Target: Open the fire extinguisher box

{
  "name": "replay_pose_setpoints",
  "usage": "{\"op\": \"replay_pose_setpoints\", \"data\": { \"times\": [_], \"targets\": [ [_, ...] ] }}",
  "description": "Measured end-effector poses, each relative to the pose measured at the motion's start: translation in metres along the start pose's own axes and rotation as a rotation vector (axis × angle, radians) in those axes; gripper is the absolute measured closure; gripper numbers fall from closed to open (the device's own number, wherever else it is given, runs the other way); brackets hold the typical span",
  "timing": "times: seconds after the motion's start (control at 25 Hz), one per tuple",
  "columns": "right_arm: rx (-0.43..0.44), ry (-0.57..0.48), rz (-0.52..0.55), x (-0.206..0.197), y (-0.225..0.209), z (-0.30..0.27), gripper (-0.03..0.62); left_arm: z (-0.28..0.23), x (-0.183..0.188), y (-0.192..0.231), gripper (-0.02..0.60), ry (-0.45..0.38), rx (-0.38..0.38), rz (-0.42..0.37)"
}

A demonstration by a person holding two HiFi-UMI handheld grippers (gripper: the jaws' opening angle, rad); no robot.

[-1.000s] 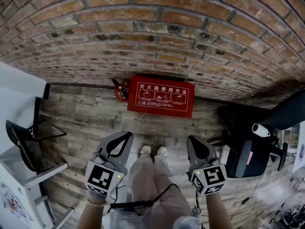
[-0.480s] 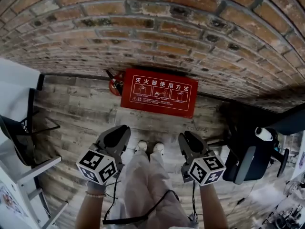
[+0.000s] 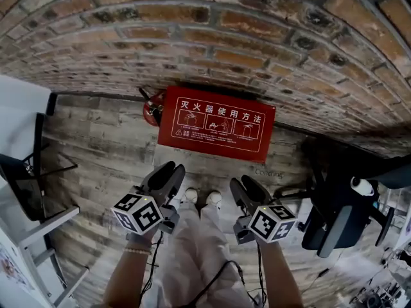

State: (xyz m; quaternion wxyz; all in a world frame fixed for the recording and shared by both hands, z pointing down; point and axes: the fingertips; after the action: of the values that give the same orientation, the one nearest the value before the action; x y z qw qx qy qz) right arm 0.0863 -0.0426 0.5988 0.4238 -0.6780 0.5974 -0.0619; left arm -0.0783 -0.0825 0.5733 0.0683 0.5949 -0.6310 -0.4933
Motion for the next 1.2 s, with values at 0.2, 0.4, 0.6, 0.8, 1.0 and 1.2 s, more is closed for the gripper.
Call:
{"op": "replay_pose_setpoints", "data": {
  "times": [0.2,0.4,0.6,0.8,1.0,1.2],
  "targets": [
    [0.016,-0.018,-0.125,-0.002,-0.023,-0.02,0.416,-0.028,-0.013,0.019,0.43,0.008,-0.017,0.111],
    [0.044,-0.064,-0.261,0.002,-0.042,-0.036,0.407,-0.048,-0.021,0.038,0.41,-0.007,-0.012,0.215],
    [0.059,-0.065,-0.328,-0.003,-0.055,-0.051,0.402,-0.06,-0.028,0.061,0.405,-0.041,0.027,0.314],
    [0.075,-0.069,-0.389,-0.003,-0.063,-0.067,0.385,-0.072,-0.033,0.071,0.396,-0.052,0.03,0.384],
    [0.094,-0.09,-0.444,0.0,-0.066,-0.076,0.376,-0.079,-0.033,0.08,0.391,-0.083,0.045,0.441],
    [0.103,-0.104,-0.454,0.005,-0.073,-0.079,0.376,-0.086,-0.032,0.084,0.391,-0.089,0.037,0.451]
  ]
}}
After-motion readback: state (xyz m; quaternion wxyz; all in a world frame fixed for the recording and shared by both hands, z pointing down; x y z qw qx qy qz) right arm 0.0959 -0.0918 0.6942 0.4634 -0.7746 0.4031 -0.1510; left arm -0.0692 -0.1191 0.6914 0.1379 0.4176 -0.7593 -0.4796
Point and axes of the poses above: the fingertips, and each gripper's own axes: z backward along the fingers, y to its left, x out of its top, and after that the axes turned 8 degrees about y, right-handed
